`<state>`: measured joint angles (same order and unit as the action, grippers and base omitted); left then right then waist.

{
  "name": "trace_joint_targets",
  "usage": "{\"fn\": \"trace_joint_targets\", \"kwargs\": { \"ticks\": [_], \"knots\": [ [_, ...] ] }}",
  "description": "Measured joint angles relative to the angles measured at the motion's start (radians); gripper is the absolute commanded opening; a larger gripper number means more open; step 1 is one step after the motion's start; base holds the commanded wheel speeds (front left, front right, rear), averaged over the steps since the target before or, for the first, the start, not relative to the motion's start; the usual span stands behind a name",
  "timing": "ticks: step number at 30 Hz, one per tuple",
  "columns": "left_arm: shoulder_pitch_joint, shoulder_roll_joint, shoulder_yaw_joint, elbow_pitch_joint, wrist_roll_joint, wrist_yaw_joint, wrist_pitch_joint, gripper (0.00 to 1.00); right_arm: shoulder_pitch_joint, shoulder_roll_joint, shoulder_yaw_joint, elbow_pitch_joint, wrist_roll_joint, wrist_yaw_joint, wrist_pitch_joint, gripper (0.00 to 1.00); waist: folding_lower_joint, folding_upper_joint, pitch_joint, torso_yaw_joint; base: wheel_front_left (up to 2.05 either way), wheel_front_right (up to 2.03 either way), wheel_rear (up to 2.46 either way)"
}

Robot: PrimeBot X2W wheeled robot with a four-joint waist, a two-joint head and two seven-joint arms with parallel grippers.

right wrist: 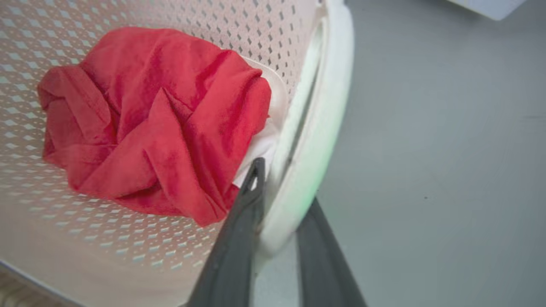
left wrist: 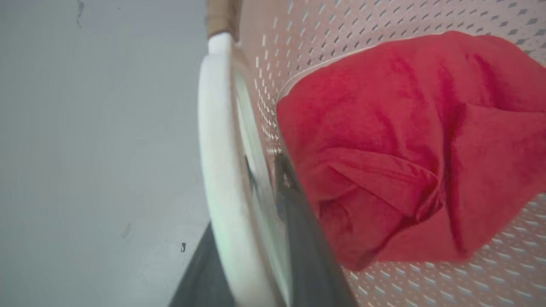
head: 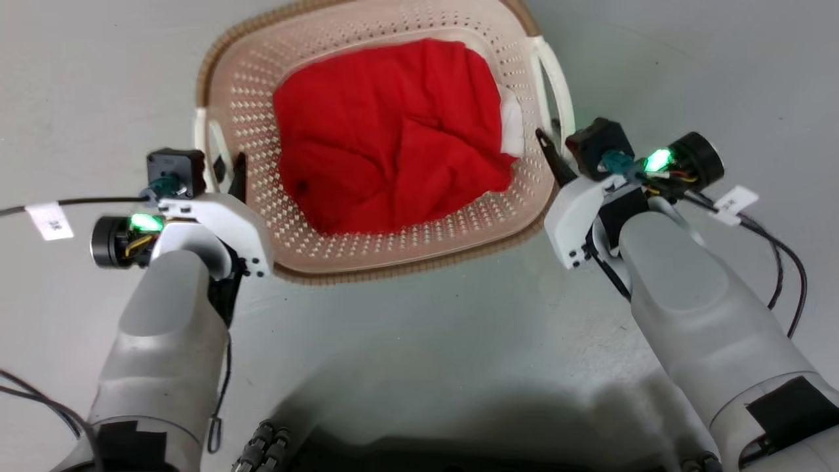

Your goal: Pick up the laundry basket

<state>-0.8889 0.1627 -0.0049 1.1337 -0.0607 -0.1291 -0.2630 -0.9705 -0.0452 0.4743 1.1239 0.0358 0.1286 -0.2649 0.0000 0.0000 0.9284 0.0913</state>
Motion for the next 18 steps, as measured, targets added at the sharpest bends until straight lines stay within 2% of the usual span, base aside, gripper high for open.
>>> {"fn": "trace_joint_targets", "kwargs": {
  "ticks": [9,18],
  "knots": [
    [0.004,-0.021,-0.027,0.027,-0.015,0.0,0.0,0.0,-0.007,-0.001,0.019,0.033,0.022,-0.001,0.002,0.0,0.0,0.0,-0.031,0.005,0.0,0.0,0.0],
    [0.047,-0.031,-0.081,0.067,-0.061,0.0,0.002,0.0,0.038,-0.002,0.069,0.086,0.084,-0.001,0.004,0.0,0.0,0.0,-0.132,-0.001,0.0,0.0,0.0]
  ]
}}
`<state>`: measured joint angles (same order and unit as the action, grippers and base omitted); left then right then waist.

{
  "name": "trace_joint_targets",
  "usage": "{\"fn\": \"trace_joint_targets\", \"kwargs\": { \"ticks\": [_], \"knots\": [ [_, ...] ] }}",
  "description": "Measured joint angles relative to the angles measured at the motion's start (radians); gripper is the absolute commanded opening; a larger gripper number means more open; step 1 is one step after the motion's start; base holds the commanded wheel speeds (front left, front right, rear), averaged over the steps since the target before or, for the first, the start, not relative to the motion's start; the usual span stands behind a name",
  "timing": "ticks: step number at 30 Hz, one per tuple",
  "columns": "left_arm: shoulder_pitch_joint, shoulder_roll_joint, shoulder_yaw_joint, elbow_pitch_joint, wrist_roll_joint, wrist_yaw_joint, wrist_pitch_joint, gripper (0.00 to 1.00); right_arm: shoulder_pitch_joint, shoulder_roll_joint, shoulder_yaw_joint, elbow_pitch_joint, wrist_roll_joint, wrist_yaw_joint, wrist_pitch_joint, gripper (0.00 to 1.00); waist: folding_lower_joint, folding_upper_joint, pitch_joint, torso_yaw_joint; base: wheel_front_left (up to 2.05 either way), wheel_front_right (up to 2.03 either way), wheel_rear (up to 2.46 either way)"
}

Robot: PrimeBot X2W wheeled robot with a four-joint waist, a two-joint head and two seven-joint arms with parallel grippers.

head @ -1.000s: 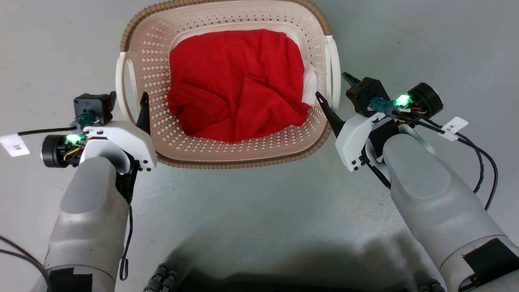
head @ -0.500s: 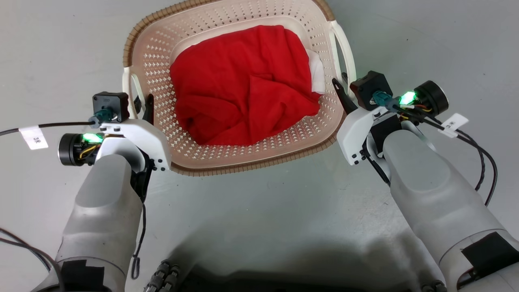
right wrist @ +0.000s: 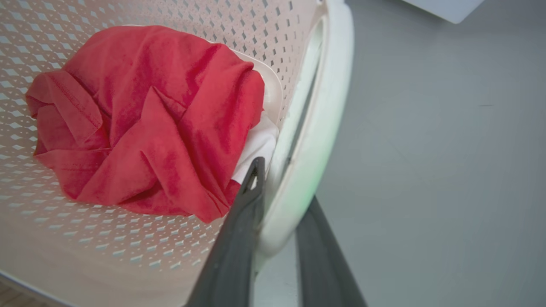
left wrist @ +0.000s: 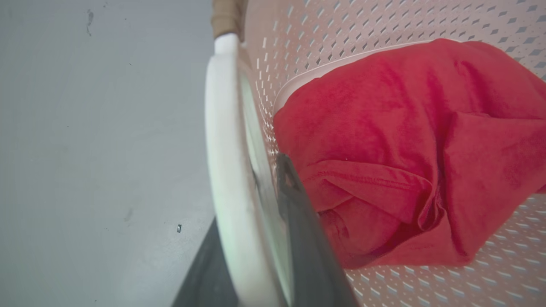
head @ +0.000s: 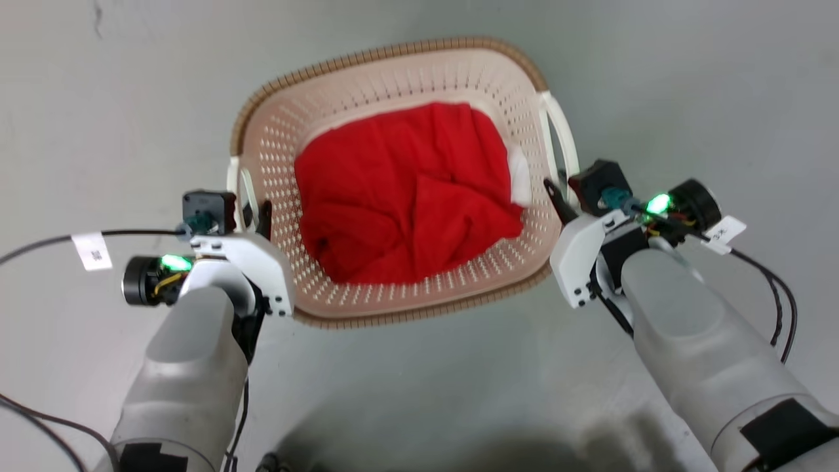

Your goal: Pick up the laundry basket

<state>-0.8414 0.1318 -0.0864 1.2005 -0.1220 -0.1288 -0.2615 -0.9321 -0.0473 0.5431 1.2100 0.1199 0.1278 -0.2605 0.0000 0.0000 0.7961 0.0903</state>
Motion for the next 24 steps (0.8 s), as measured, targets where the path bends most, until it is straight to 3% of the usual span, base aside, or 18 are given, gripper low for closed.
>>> {"fn": "trace_joint_targets", "kwargs": {
  "ticks": [10,24],
  "knots": [
    [0.066,-0.005,-0.104,0.059,-0.078,0.0,0.01,0.0,0.085,-0.002,0.088,0.019,0.108,0.0,0.063,0.0,0.0,0.0001,-0.172,-0.027,0.0,0.0,0.0],
    [0.165,0.014,-0.264,0.075,-0.229,0.001,0.156,0.0,0.22,-0.004,0.231,0.003,0.289,0.0,0.189,0.0,-0.0001,0.0001,-0.44,-0.085,0.0,0.0,0.0]
  ]
}}
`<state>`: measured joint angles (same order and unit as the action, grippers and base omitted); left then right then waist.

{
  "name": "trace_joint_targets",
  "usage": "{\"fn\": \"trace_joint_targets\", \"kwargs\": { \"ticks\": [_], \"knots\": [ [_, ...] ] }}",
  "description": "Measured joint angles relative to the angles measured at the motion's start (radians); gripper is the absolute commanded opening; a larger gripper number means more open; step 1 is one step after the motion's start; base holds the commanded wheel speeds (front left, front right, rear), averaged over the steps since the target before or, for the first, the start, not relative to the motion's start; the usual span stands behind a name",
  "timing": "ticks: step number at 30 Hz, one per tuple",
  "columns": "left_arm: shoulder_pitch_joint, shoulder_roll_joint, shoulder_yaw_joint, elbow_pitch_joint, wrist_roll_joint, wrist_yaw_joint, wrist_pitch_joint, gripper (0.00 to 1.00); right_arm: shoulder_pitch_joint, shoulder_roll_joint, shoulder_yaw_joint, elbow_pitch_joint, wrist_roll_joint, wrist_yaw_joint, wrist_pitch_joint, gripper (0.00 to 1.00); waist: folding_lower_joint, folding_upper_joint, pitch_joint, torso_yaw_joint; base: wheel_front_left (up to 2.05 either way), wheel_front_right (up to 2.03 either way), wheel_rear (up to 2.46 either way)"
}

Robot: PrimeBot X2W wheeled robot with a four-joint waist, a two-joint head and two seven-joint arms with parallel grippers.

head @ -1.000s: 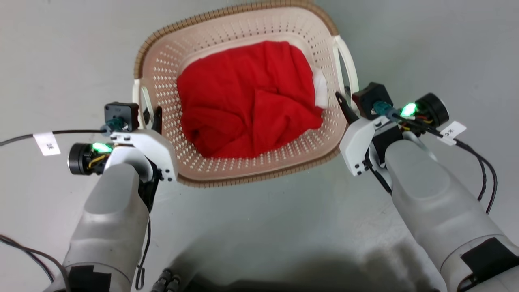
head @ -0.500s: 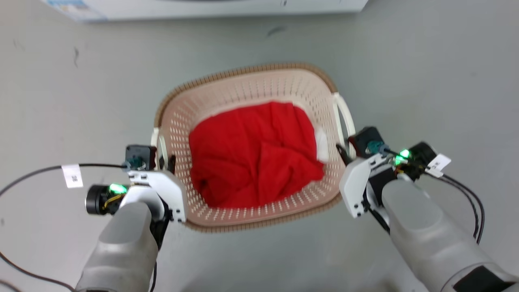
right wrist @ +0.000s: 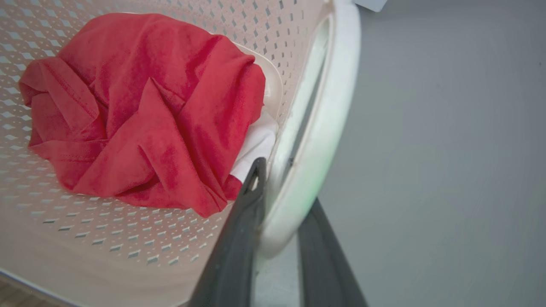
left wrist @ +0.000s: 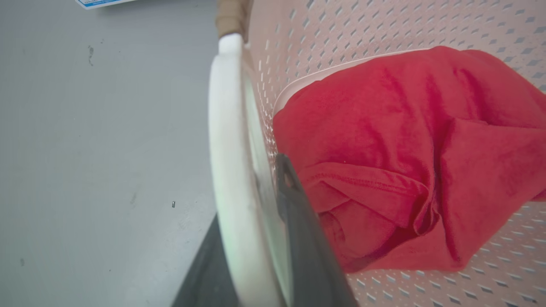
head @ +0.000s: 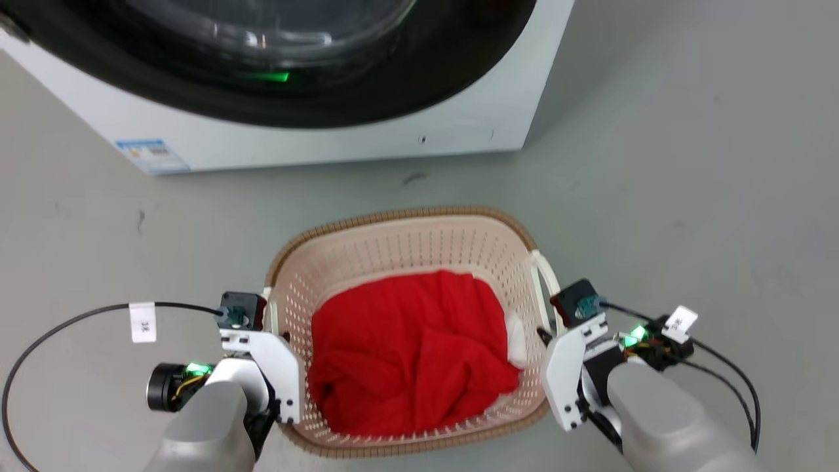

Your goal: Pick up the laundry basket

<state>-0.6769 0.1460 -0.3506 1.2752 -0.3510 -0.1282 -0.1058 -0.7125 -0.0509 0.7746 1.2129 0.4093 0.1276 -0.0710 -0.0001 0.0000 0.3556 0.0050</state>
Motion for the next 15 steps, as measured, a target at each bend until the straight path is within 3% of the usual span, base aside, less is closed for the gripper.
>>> {"fn": "trace_joint_targets", "kwargs": {
  "ticks": [15],
  "knots": [
    [0.135,0.027,-0.165,-0.048,-0.164,0.0,0.139,0.0,0.118,0.002,0.122,0.018,0.151,0.0,0.117,0.0,-0.0002,0.0001,-0.287,-0.05,0.0,0.0,0.0]
  ]
}}
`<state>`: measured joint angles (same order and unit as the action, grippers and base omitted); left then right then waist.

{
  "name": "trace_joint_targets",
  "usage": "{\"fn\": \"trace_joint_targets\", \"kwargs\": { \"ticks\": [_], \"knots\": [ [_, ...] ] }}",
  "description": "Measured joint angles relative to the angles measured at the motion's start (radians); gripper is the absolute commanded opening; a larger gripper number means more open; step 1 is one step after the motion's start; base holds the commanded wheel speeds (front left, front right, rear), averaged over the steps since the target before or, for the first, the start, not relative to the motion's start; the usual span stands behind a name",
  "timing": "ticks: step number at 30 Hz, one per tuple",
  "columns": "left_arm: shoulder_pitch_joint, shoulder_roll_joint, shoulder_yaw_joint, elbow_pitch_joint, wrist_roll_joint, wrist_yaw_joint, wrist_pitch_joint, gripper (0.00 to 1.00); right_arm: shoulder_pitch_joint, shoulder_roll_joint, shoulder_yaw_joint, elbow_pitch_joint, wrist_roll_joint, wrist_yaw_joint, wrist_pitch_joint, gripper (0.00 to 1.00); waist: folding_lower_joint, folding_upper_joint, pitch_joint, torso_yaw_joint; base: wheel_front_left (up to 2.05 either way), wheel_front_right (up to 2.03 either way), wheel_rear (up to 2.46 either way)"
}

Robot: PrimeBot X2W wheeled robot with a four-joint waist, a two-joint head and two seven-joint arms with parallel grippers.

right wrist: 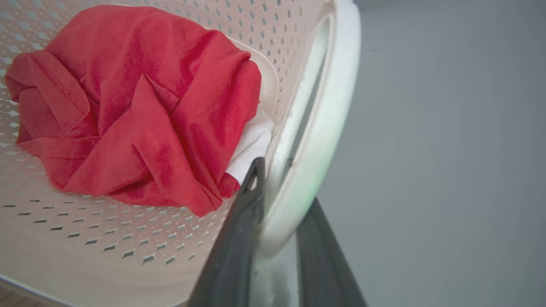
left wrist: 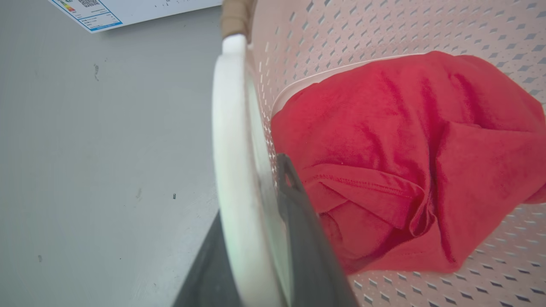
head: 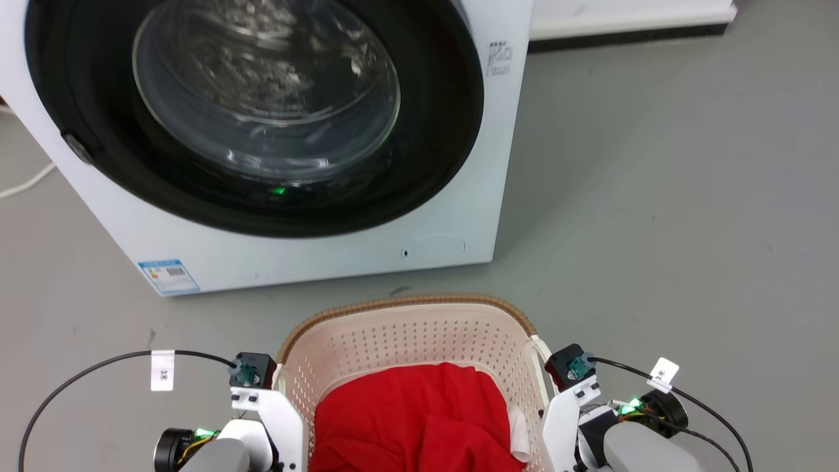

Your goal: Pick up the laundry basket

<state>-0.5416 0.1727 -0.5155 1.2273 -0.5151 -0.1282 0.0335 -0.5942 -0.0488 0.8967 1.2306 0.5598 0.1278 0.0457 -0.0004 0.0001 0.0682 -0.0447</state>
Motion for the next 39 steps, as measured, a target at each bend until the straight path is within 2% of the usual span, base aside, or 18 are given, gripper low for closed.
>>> {"fn": "trace_joint_targets", "kwargs": {
  "ticks": [16,39],
  "knots": [
    [0.058,0.019,-0.122,-0.029,-0.139,0.0,0.03,0.0,0.024,0.002,0.072,0.029,0.082,0.001,0.034,0.0,0.0002,0.0,-0.13,-0.018,0.0,0.0,0.0],
    [0.065,0.036,-0.246,-0.026,-0.283,0.0,0.026,0.0,0.032,-0.002,0.148,0.043,0.165,0.002,0.048,0.0,0.0004,0.0,-0.156,-0.022,0.0,0.0,0.0]
  ]
}}
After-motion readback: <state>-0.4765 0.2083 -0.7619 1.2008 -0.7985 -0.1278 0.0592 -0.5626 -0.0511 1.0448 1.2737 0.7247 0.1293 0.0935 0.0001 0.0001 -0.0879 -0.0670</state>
